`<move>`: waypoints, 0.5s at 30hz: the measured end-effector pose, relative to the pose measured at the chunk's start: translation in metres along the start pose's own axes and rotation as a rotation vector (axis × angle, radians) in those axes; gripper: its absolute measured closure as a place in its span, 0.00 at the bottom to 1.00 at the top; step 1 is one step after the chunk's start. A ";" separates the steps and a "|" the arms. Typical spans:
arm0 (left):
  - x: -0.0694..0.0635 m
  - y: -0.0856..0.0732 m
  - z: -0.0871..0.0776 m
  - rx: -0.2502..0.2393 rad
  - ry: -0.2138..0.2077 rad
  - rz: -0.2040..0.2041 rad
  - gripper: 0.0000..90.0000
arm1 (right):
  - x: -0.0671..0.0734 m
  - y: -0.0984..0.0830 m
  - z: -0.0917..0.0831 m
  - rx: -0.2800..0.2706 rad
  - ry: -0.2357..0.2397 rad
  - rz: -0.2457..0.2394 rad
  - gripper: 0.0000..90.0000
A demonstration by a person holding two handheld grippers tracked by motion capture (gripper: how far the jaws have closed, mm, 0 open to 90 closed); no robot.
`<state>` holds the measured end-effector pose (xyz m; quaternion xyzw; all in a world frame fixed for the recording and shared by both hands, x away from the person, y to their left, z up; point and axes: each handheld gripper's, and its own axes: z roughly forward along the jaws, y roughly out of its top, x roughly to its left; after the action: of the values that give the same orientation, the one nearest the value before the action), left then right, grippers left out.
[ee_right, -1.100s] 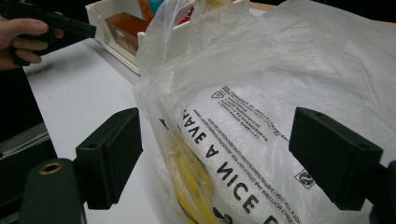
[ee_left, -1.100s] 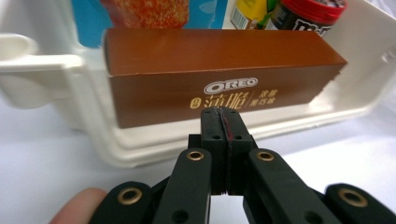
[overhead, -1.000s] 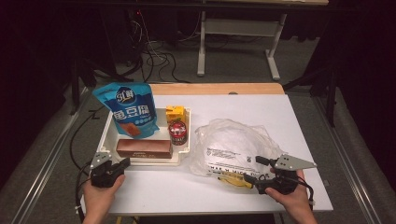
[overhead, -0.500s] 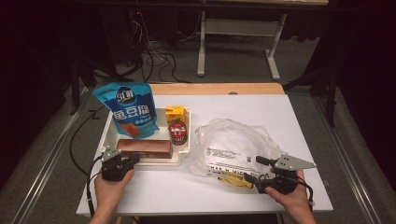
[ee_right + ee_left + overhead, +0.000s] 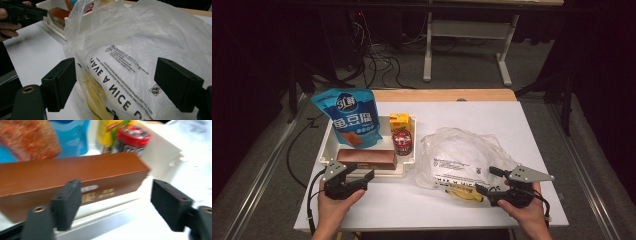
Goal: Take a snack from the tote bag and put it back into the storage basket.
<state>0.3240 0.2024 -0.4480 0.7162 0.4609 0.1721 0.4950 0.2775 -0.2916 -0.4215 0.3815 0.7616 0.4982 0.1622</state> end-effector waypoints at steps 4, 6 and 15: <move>-0.006 0.001 -0.007 -0.014 -0.032 0.028 0.14 | -0.001 0.002 -0.007 -0.020 -0.023 0.008 0.18; -0.006 0.001 -0.007 -0.015 -0.030 0.030 0.12 | -0.002 0.003 -0.010 -0.027 -0.039 0.011 0.17; 0.006 0.002 -0.014 -0.024 -0.011 0.012 0.10 | -0.011 0.004 -0.030 -0.070 -0.104 0.026 0.13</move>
<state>0.3178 0.2149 -0.4408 0.7137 0.4519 0.1767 0.5052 0.2677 -0.3180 -0.4063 0.4110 0.7291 0.5060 0.2084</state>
